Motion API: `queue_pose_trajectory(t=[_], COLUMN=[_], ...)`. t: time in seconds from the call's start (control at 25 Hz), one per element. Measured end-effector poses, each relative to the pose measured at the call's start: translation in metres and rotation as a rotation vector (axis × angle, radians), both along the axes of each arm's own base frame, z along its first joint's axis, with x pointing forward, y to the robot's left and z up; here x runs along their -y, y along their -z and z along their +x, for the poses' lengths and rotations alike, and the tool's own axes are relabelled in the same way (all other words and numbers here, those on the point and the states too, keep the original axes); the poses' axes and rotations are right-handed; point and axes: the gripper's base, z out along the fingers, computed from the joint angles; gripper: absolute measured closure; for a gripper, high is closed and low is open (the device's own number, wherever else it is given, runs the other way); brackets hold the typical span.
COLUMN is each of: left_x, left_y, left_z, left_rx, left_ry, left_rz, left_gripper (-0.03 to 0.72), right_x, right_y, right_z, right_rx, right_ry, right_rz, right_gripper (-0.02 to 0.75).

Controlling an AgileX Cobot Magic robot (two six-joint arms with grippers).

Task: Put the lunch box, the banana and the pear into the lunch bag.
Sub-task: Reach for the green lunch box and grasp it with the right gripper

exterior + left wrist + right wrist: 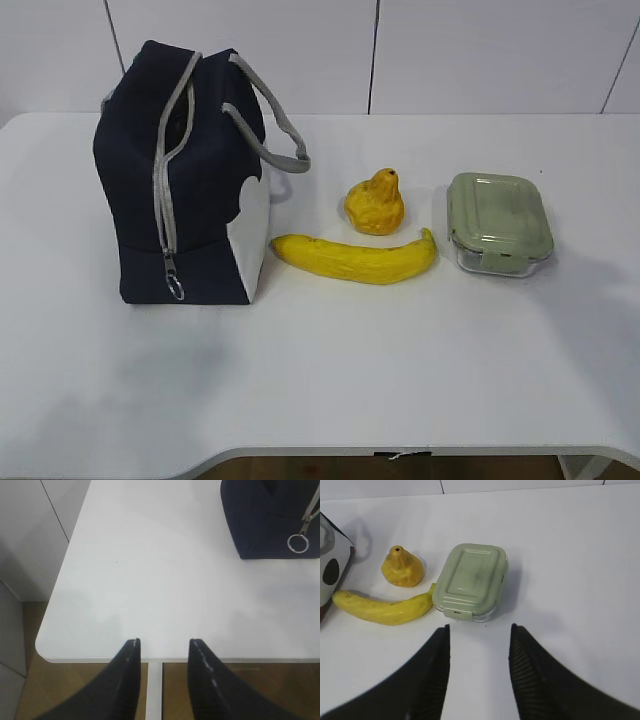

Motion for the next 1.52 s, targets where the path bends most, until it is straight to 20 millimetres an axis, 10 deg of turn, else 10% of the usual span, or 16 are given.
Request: queue_pose_trajectory(t=[0.84,1.52], left_x=[0.007,0.007], left_y=[-0.008,-0.055], left_z=[0.004,0.094], left_rx=[0.056,0.123], left_ry=[0.047,0.032], left_rz=[-0.074,-0.182], left_gripper=[0.443,0.441], right_x=[-0.009,0.015], right_y=[-0.006,0.023], right_z=[0.142,0.224], right_rx=[-0.380,-0.644], right_ry=[-0.034,-0.060], right_rz=[0.117,0.157], right_gripper=[0.412,0.172])
